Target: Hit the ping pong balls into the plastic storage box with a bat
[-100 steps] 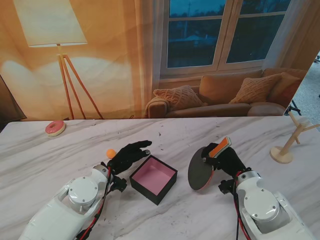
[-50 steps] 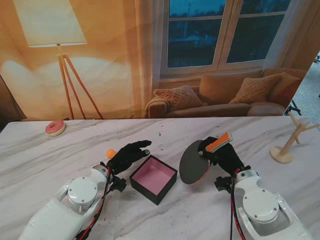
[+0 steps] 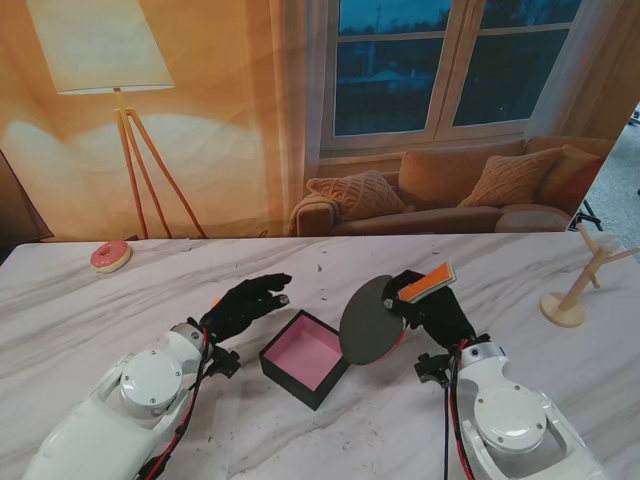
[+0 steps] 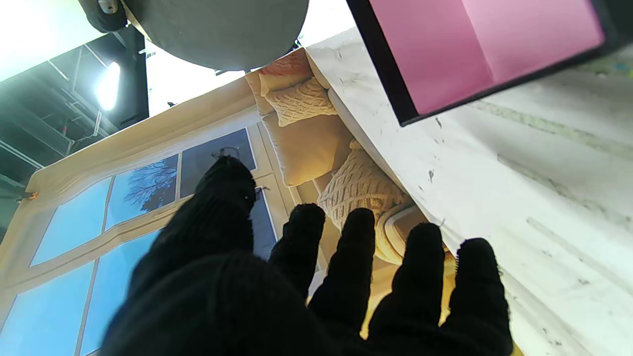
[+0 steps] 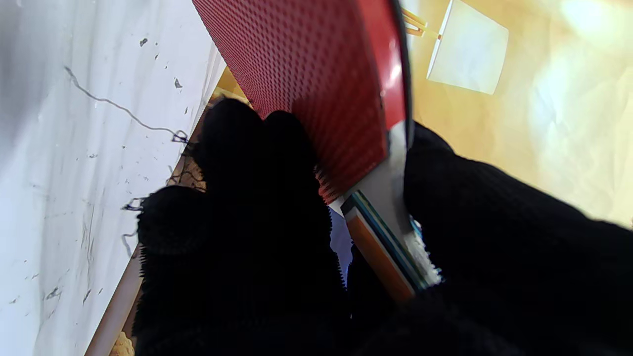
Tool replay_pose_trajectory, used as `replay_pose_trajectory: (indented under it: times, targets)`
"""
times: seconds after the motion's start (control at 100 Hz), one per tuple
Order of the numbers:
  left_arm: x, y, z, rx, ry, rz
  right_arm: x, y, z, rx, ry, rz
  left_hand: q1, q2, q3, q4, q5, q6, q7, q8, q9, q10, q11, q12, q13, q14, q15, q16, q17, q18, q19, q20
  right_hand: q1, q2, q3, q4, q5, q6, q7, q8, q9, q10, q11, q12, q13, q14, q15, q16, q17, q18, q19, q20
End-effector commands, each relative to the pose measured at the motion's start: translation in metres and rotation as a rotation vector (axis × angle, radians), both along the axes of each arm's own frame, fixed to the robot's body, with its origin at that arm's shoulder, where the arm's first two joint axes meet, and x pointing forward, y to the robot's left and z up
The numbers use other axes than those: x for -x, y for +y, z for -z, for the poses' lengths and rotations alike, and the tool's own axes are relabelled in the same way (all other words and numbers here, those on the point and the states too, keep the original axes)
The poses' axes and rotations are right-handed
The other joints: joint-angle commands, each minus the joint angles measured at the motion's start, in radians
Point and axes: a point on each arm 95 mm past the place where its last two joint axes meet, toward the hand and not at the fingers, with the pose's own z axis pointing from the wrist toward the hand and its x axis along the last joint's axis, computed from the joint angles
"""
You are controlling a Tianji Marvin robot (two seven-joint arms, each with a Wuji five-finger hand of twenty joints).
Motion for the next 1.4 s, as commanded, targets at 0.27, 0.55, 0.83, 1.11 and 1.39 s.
replay_pose_trajectory:
  times: [0.27, 0.55, 0.83, 1.11, 1.39]
  targets:
    - [-0.008, 0.035, -0.029, -0.197, -0.076, 0.023, 0.006, 0.009, 0.001, -0.043, 0.013, -0.026, -0.098, -0.160, 0.341, -0.008, 0.061, -0.005, 0.052, 0.025, -0.004, -0.009, 0.070, 0.084, 0.042, 0.016, 0.154, 0.092, -0.042, -0.021, 0.482, 0.072, 0.106, 0.110, 0.096, 0.032, 0.074, 0.035, 0.036, 0.008, 0.003, -0.051, 0.027, -0.005, 0.027, -0.066, -0.012, -0.005, 0.026, -0.042, -0.008, 0.013]
    - [-0.016, 0.064, -0.029, -0.378, -0.089, -0.028, 0.008, 0.010, 0.001, -0.052, 0.018, -0.037, -0.090, -0.210, 0.430, -0.016, 0.043, -0.040, 0.098, 0.033, -0.144, -0.048, 0.045, 0.045, -0.035, -0.023, 0.132, 0.061, -0.101, -0.032, 0.728, -0.121, 0.105, 0.110, 0.095, 0.032, 0.078, 0.035, 0.036, 0.007, 0.003, -0.051, 0.027, -0.005, 0.028, -0.064, -0.012, -0.004, 0.034, -0.031, -0.014, 0.014]
    - [-0.028, 0.088, -0.015, -0.592, -0.019, -0.031, 0.008, 0.011, 0.003, -0.056, 0.019, -0.050, -0.092, -0.211, 0.435, -0.016, -0.010, -0.064, 0.096, 0.018, -0.250, -0.090, -0.064, -0.046, -0.114, -0.066, 0.005, -0.022, -0.120, -0.006, 0.448, -0.210, 0.102, 0.113, 0.091, 0.031, 0.077, 0.033, 0.035, 0.007, 0.003, -0.050, 0.026, -0.005, 0.029, -0.063, -0.013, -0.003, 0.036, -0.028, -0.017, 0.016]
    - [-0.046, 0.091, 0.007, -0.706, -0.025, -0.019, 0.009, 0.014, 0.004, -0.063, 0.032, -0.059, -0.093, -0.218, 0.532, -0.007, -0.068, -0.069, 0.121, 0.024, -0.245, -0.077, -0.045, 0.008, -0.067, -0.018, 0.070, 0.026, -0.095, 0.025, 0.612, -0.139, 0.098, 0.121, 0.078, 0.033, 0.076, 0.030, 0.037, 0.005, 0.002, -0.052, 0.026, -0.004, 0.029, -0.061, -0.015, -0.002, 0.037, -0.018, -0.020, 0.018]
    - [-0.063, 0.078, 0.025, -0.718, 0.018, -0.033, 0.010, 0.013, 0.003, -0.066, 0.034, -0.058, -0.088, -0.254, 0.553, -0.022, -0.076, -0.069, 0.176, 0.026, -0.229, -0.042, 0.061, 0.070, 0.010, 0.081, 0.244, 0.104, 0.085, 0.128, 0.902, -0.140, 0.096, 0.129, 0.061, 0.034, 0.074, 0.028, 0.041, 0.003, 0.002, -0.052, 0.026, -0.003, 0.026, -0.059, -0.015, -0.001, 0.032, -0.019, -0.026, 0.019]
